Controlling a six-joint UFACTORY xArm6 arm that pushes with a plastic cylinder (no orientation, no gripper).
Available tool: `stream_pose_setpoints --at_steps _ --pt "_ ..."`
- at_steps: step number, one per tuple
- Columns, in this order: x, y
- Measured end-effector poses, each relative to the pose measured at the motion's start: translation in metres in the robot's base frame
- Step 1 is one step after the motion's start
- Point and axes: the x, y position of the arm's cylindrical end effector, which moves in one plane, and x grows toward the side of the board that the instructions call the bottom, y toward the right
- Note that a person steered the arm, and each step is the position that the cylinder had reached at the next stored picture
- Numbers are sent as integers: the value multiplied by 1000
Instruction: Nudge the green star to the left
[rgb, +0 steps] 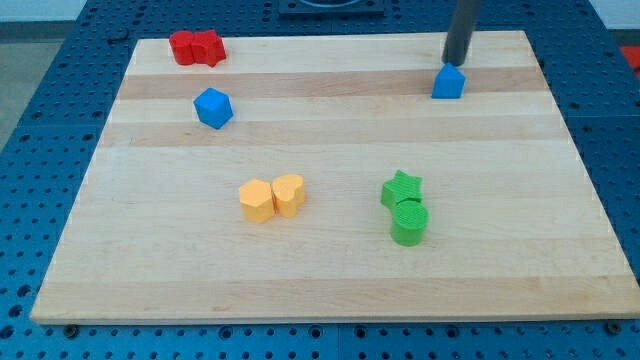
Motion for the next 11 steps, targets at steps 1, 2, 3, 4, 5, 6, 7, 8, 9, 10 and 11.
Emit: stream_pose_setpoints --at_steps 1,2,3,4,5,6,7,8,9,10,11 --pt "16 -32" --pt "54 -57" --pt "91 -69" --pt "116 -71" --pt "137 -74" --pt "153 -75" --pt "171 -76" --pt "189 -76" --pt "204 -88" --pt "204 -119" --pt "209 -156"
